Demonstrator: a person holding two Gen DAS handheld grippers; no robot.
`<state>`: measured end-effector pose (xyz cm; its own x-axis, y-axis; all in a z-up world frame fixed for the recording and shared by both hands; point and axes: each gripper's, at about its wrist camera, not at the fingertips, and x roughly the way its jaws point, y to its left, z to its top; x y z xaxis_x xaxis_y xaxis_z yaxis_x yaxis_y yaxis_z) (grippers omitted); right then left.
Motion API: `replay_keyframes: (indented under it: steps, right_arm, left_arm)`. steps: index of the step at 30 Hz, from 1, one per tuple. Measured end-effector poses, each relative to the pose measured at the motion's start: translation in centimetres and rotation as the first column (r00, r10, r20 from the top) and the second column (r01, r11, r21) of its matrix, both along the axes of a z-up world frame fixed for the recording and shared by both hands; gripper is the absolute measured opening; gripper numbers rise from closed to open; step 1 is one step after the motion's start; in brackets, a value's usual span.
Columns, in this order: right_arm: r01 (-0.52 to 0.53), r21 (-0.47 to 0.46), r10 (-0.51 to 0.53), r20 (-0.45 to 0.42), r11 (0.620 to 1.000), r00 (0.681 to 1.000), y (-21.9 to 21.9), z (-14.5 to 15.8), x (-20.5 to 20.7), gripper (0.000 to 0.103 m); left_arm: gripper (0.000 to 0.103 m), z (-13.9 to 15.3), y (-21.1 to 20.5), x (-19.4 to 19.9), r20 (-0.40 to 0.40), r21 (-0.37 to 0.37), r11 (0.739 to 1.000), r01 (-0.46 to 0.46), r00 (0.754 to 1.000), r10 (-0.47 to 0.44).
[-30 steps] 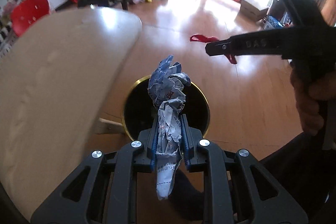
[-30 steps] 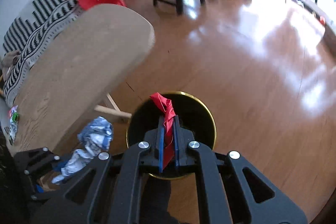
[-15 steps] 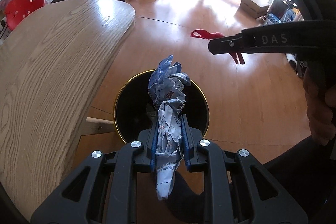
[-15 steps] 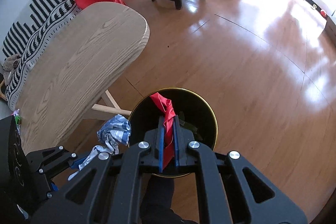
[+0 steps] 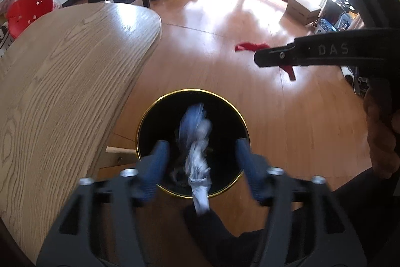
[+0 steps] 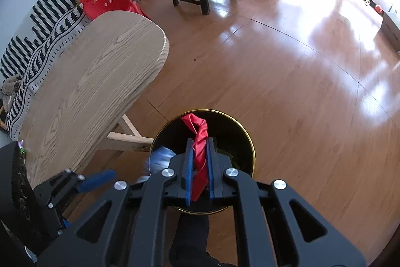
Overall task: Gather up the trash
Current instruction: 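Carry both items over the black bin and open both grippers to drop them, then move both open grippers back over the table toward the remaining trash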
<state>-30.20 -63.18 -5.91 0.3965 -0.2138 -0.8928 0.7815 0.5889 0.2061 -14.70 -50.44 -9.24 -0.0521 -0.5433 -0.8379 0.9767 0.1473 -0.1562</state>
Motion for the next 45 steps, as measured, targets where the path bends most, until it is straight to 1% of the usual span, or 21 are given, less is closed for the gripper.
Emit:
replay_keyframes:
  steps: [1, 3, 4, 5, 12, 16, 20, 24, 26, 28, 29, 30, 31, 33, 35, 36, 40, 41, 42, 44, 45]
  right_arm:
    - [0.004, 0.000, -0.004, -0.001, 1.000, 1.000, 0.0, 0.0, 0.0, 0.016]
    - [0.004, 0.004, -0.004, 0.013, 1.000, 1.000, 0.2, 0.2, -0.1, 0.040]
    - [0.005, -0.002, -0.005, 0.018, 1.000, 1.000, 0.3, 0.3, -0.1, 0.062]
    - [0.001, -0.016, 0.000, 0.031, 1.000, 1.000, 0.5, 0.6, -0.1, 0.066]
    - [-0.001, -0.042, 0.003, 0.052, 0.999, 0.999, 1.0, 1.6, 0.5, 0.066]
    - [-0.020, -0.096, 0.027, 0.078, 0.995, 0.997, 2.2, 3.5, 2.1, 0.069]
    - [-0.111, -0.173, 0.133, 0.118, 0.979, 0.984, 5.6, 5.9, 6.2, 0.074]
    - [-0.268, -0.226, 0.304, 0.141, 0.936, 0.942, 11.3, 7.5, 11.8, 0.075]
    - [-0.340, -0.233, 0.381, 0.162, 0.911, 0.910, 14.4, 7.9, 14.8, 0.076]
    - [-0.396, -0.224, 0.435, 0.162, 0.890, 0.886, 17.1, 8.1, 17.4, 0.076]
    - [-0.438, -0.228, 0.478, 0.168, 0.870, 0.862, 19.0, 8.3, 19.0, 0.076]
    - [-0.461, -0.235, 0.504, 0.172, 0.856, 0.847, 20.2, 8.4, 20.1, 0.076]
    - [-0.496, -0.240, 0.540, 0.177, 0.835, 0.823, 21.9, 8.5, 21.5, 0.076]
    - [-0.552, -0.230, 0.592, 0.177, 0.802, 0.786, 24.7, 8.3, 23.9, 0.076]
    - [-0.610, -0.227, 0.649, 0.189, 0.759, 0.737, 27.8, 8.1, 26.6, 0.076]
    - [-0.632, -0.236, 0.673, 0.188, 0.738, 0.715, 29.2, 8.0, 27.6, 0.076]
    - [-0.702, -0.247, 0.743, 0.173, 0.668, 0.647, 33.9, 6.8, 31.9, 0.076]
    - [-0.721, -0.241, 0.760, 0.160, 0.649, 0.631, 35.1, 6.4, 33.3, 0.075]
    - [-0.735, -0.238, 0.772, 0.157, 0.635, 0.616, 36.2, 6.2, 33.9, 0.075]
    - [-0.758, -0.244, 0.796, 0.149, 0.604, 0.586, 38.0, 5.7, 35.5, 0.075]
    - [-0.769, -0.251, 0.808, 0.140, 0.588, 0.572, 38.7, 5.4, 36.4, 0.075]
  left_arm:
    - [0.063, 0.2, 0.1, -0.1, 0.002, -0.006, 1.000, 0.000, 1.000, 0.000]
    - [0.067, 0.3, 0.0, -0.1, 0.002, -0.009, 1.000, 0.001, 1.000, -0.001]
    - [0.069, 0.5, 0.1, 0.0, 0.002, -0.012, 1.000, 0.001, 1.000, -0.001]
    - [0.071, 0.7, 0.2, -0.1, 0.001, -0.017, 1.000, 0.004, 1.000, -0.004]
    - [0.083, 2.6, 1.5, 0.3, -0.003, -0.047, 0.999, -0.007, 1.000, 0.007]
    - [0.094, 5.6, 4.5, 1.5, -0.002, -0.112, 0.993, -0.044, 0.999, 0.044]
    - [0.096, 8.2, 9.2, 4.1, 0.029, -0.160, 0.977, -0.140, 0.989, 0.146]
    - [0.096, 10.1, 15.2, 7.5, 0.069, -0.188, 0.950, -0.249, 0.962, 0.265]
    - [0.096, 11.0, 19.1, 9.6, 0.092, -0.207, 0.926, -0.316, 0.936, 0.340]
    - [0.096, 11.5, 23.3, 11.8, 0.110, -0.219, 0.894, -0.390, 0.901, 0.420]
    - [0.096, 11.6, 25.1, 12.8, 0.115, -0.222, 0.879, -0.422, 0.884, 0.453]
    - [0.096, 11.7, 27.0, 13.8, 0.118, -0.224, 0.861, -0.456, 0.865, 0.488]
    - [0.096, 11.7, 29.7, 15.3, 0.122, -0.222, 0.833, -0.507, 0.833, 0.540]
    - [0.096, 11.5, 33.1, 16.9, 0.118, -0.216, 0.794, -0.568, 0.792, 0.598]
    - [0.096, 11.3, 37.3, 19.1, 0.103, -0.213, 0.730, -0.650, 0.728, 0.678]
    - [0.096, 11.2, 38.8, 19.8, 0.093, -0.213, 0.707, -0.675, 0.706, 0.702]
    - [0.096, 9.9, 45.4, 23.0, 0.054, -0.186, 0.574, -0.797, 0.575, 0.816]
    - [0.096, 9.4, 46.3, 23.7, 0.054, -0.172, 0.554, -0.814, 0.554, 0.831]
    - [0.096, 9.0, 46.9, 24.4, 0.054, -0.157, 0.538, -0.828, 0.537, 0.842]
    - [0.096, 7.9, 48.0, 25.5, 0.044, -0.134, 0.521, -0.843, 0.521, 0.853]
    - [0.096, 7.4, 48.1, 26.2, 0.028, -0.121, 0.519, -0.846, 0.520, 0.854]
